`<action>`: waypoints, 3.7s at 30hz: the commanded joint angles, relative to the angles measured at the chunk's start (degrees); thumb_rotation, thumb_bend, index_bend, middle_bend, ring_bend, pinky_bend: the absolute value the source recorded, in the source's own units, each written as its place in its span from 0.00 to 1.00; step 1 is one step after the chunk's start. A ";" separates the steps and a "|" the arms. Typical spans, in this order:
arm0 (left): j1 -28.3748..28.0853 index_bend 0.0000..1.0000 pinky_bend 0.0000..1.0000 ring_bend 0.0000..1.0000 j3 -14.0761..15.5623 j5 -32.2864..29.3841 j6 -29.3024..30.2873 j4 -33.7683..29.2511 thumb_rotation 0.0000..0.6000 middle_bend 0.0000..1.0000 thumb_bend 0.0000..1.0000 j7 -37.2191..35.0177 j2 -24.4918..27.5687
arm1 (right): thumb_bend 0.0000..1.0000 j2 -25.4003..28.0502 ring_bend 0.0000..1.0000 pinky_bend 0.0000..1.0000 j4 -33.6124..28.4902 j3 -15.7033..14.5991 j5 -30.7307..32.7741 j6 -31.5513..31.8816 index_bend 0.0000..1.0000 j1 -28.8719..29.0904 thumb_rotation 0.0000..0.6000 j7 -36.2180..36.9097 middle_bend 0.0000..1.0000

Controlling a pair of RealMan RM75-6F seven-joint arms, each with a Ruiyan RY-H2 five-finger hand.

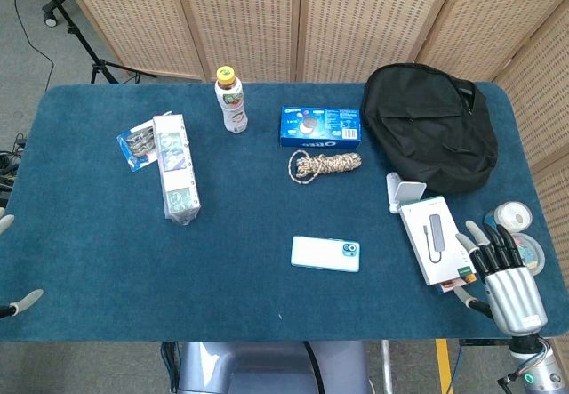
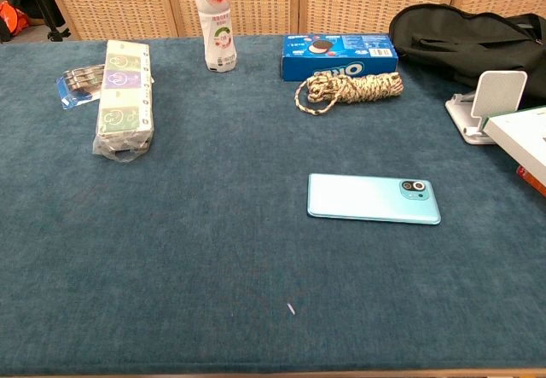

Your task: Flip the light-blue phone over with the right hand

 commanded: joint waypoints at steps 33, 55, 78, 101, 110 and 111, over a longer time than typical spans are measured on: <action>-0.42 0.00 0.00 0.00 0.29 0.28 -0.98 0.20 1.00 0.00 0.00 -0.51 0.42 | 0.45 -20.11 0.00 0.00 -3.68 2.88 1.66 -30.56 0.08 14.39 1.00 -26.11 0.00; -0.48 0.00 0.00 0.00 0.24 0.14 -1.01 0.21 1.00 0.00 0.00 -0.76 0.49 | 0.47 -24.43 0.00 0.00 -0.49 4.31 6.53 -34.49 0.08 17.15 1.00 -30.39 0.00; -0.54 0.00 0.00 0.00 -0.10 -0.61 -0.97 0.66 1.00 0.00 0.00 -3.11 1.16 | 0.65 -29.94 0.24 0.10 5.90 5.67 9.11 -34.44 0.34 19.12 1.00 -29.98 0.35; -0.51 0.00 0.00 0.00 -0.08 -0.57 -1.05 0.41 1.00 0.00 0.00 -2.56 1.05 | 1.00 -26.69 0.36 0.27 -1.23 13.07 14.76 -36.48 0.42 23.78 1.00 -27.96 0.44; -0.66 0.00 0.00 0.00 -0.20 -1.02 -1.46 0.27 1.00 0.00 0.00 -2.33 1.05 | 1.00 -27.26 0.36 0.27 3.35 19.71 22.93 -40.59 0.42 29.45 1.00 -31.83 0.44; -0.68 0.00 0.00 0.00 -0.24 -1.10 -1.51 0.23 1.00 0.00 0.00 -2.34 1.07 | 0.98 -27.36 0.36 0.27 4.17 19.99 23.36 -40.93 0.42 30.03 1.00 -31.65 0.43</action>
